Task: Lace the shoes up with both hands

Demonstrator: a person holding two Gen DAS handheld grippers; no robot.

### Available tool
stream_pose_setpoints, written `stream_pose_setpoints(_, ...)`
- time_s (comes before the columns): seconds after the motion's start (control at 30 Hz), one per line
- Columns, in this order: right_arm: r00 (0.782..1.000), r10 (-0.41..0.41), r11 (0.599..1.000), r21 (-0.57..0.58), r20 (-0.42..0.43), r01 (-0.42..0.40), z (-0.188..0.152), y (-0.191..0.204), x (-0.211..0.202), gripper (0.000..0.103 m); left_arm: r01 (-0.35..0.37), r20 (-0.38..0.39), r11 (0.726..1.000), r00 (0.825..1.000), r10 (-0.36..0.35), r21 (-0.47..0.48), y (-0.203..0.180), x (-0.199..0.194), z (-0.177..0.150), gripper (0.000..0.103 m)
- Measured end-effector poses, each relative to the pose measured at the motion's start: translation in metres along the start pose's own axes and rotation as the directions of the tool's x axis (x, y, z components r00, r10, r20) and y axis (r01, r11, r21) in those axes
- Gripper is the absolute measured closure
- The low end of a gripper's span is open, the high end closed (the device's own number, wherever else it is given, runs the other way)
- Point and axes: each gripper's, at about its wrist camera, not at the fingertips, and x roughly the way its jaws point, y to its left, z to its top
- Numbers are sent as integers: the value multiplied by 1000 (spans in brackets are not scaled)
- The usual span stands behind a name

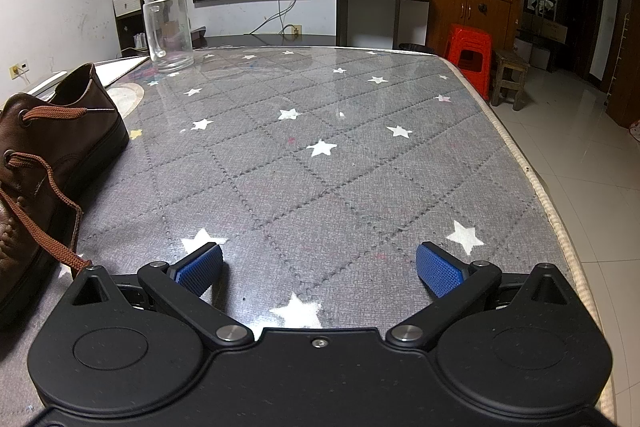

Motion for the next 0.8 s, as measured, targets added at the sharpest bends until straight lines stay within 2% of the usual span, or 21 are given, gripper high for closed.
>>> stream_pose_setpoints(0.8, 1000, 0, 1000, 0, 0, 0, 0, 0, 0, 0, 0, 0, 1000, 1000, 0, 0, -3, -1, -1, 0)
